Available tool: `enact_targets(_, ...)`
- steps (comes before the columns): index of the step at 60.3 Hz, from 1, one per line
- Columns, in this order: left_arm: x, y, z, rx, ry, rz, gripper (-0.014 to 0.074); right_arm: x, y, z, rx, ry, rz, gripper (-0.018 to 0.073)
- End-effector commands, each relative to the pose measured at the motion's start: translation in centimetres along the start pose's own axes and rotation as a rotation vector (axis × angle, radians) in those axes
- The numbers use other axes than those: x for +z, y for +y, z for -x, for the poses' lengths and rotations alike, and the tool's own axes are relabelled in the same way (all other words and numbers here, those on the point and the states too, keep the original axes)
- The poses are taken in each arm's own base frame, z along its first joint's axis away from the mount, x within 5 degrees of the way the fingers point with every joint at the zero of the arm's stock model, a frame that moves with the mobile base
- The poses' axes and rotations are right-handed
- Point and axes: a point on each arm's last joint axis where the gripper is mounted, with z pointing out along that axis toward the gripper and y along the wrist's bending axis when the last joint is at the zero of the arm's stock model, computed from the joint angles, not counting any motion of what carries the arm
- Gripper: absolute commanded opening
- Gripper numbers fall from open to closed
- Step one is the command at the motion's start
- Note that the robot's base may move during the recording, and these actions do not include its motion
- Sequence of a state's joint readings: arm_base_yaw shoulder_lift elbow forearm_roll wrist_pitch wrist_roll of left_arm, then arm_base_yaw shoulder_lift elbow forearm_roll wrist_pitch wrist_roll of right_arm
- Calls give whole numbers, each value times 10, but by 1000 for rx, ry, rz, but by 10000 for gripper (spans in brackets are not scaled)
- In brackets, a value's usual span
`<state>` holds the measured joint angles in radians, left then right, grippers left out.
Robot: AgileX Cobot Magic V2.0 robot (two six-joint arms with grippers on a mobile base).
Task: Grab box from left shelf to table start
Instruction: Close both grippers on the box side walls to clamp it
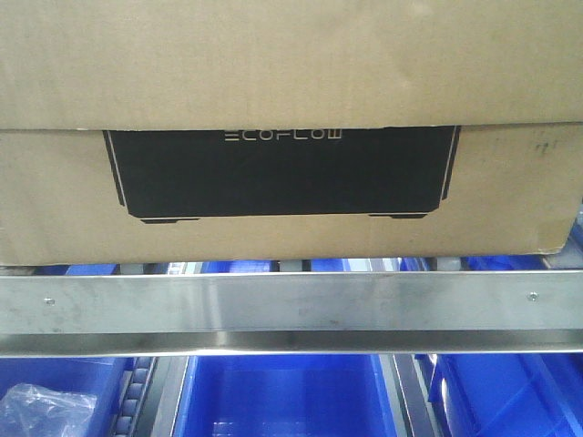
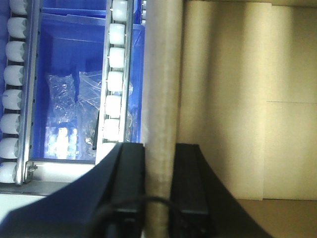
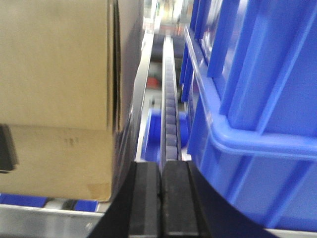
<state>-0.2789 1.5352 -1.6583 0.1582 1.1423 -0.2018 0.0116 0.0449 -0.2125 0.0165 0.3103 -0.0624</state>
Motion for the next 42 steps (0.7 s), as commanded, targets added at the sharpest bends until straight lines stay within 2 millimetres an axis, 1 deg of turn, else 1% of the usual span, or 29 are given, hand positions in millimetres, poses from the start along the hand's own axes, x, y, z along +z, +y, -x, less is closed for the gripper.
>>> enact_targets(1,-15,-2,7,-16,-83,-35,-85,-5,-2,39,-19,20,-5,18)
enact_targets(8,-15,-2,7,-16,-83,-35,-85,-3,-3,63,-17,137,4,18)
enact_targets(14,-15,-2,7,-16,-83,-35,-85,0,0,80,42,161,40,18)
enact_targets(19,-15,-2,7,-16,-83,-35,-85,3,3,87,99,167,74,18)
enact_targets(24,-15,-2,7,-16,-83,-35,-85,6,5,90,128,193,93,18)
enact_targets(33,-15,-2,7,-16,-83,-35,-85,20,4,103,129,259,99,18)
enact_targets(38,-15,-2,7,-16,-83,-35,-85,31,4,114,139,311,103,25)
enact_targets(42,-15,-2,7,-16,-83,-35,-85,40,4,125,145,356,106,71)
